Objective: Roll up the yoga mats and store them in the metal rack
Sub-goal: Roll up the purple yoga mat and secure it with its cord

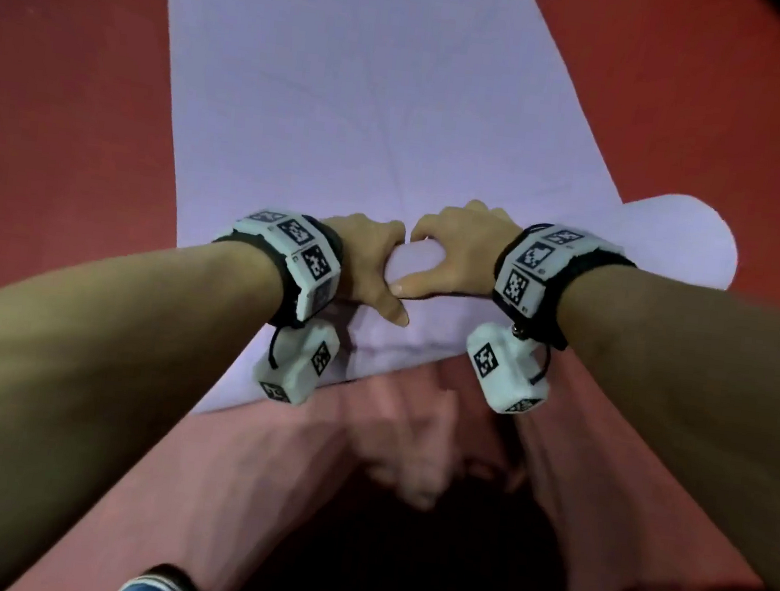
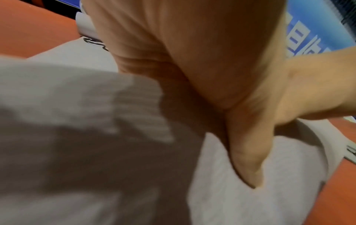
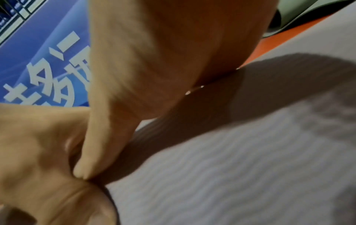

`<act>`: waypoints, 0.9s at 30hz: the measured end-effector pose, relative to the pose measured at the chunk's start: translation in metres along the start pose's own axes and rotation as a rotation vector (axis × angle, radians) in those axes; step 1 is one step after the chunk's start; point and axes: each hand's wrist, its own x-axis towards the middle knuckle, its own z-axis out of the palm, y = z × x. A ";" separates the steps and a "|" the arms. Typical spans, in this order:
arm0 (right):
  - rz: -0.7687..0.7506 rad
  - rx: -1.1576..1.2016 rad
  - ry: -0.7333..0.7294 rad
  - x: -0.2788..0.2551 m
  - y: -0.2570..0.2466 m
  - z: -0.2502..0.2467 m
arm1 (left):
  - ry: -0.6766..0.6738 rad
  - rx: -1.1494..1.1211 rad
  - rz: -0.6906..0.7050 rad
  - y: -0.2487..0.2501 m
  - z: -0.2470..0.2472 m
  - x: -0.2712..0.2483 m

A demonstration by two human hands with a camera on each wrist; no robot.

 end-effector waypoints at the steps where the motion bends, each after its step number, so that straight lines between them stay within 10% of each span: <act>1: 0.001 -0.002 0.000 0.001 0.001 -0.008 | 0.004 -0.013 -0.007 -0.001 -0.006 0.003; 13: 0.100 -0.022 -0.457 -0.009 0.013 0.017 | -0.473 -0.541 0.272 0.013 0.050 0.017; 20: -0.026 0.282 -0.160 0.002 -0.008 0.001 | -0.498 -0.601 0.357 -0.027 -0.009 0.012; 24: -0.171 0.197 -0.255 0.004 -0.041 0.008 | -0.368 0.109 -0.130 -0.062 -0.018 -0.008; 27: -0.129 0.141 -0.298 0.018 -0.055 0.022 | -0.450 0.029 -0.214 -0.078 0.009 -0.010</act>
